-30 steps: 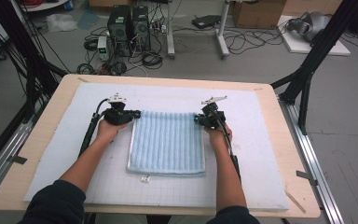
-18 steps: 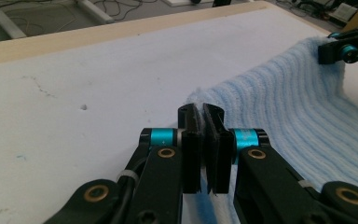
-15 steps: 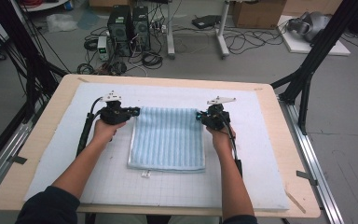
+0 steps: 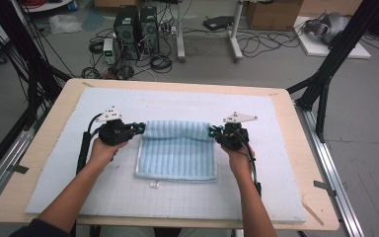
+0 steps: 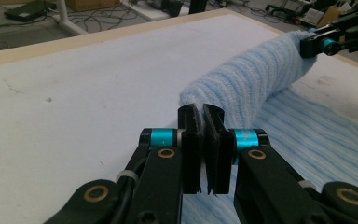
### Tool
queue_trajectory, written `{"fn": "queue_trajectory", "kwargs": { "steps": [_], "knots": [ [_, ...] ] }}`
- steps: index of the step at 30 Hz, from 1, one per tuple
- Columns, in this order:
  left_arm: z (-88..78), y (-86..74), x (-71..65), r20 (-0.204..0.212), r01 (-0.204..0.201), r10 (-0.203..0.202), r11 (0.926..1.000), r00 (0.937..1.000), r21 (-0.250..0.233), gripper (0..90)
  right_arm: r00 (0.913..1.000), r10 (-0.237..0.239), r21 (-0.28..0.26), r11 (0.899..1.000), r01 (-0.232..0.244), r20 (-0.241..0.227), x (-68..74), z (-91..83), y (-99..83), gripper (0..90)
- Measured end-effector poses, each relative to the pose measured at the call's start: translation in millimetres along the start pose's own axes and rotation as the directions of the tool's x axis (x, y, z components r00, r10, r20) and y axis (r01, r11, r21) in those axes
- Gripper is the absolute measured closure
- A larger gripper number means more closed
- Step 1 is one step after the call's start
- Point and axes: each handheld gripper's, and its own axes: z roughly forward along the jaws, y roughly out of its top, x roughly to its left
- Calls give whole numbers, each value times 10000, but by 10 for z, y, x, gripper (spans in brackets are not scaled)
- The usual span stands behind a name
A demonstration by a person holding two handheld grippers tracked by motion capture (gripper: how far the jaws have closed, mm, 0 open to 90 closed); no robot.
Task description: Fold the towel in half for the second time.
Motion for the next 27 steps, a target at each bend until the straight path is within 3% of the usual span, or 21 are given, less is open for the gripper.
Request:
{"fn": "queue_trajectory", "kwargs": {
  "steps": [11, 21, 27],
  "knots": [
    [-230, -233, -238, 384, -302, 302, 9995, 9988, -24, 853, 9996, -271, -145, 9995, 270, -104, 281, -256, -261, 816],
    [-413, -435, -448, 681, -597, 576, 9978, 9960, 283, 851, 9991, -300, -121, 9995, 297, -288, 528, -433, -565, 816],
    [-461, -554, -505, 728, -633, 593, 9965, 9956, 550, 845, 9987, -471, 35, 9989, 472, -213, 616, -496, -629, 812]
  ]
}}
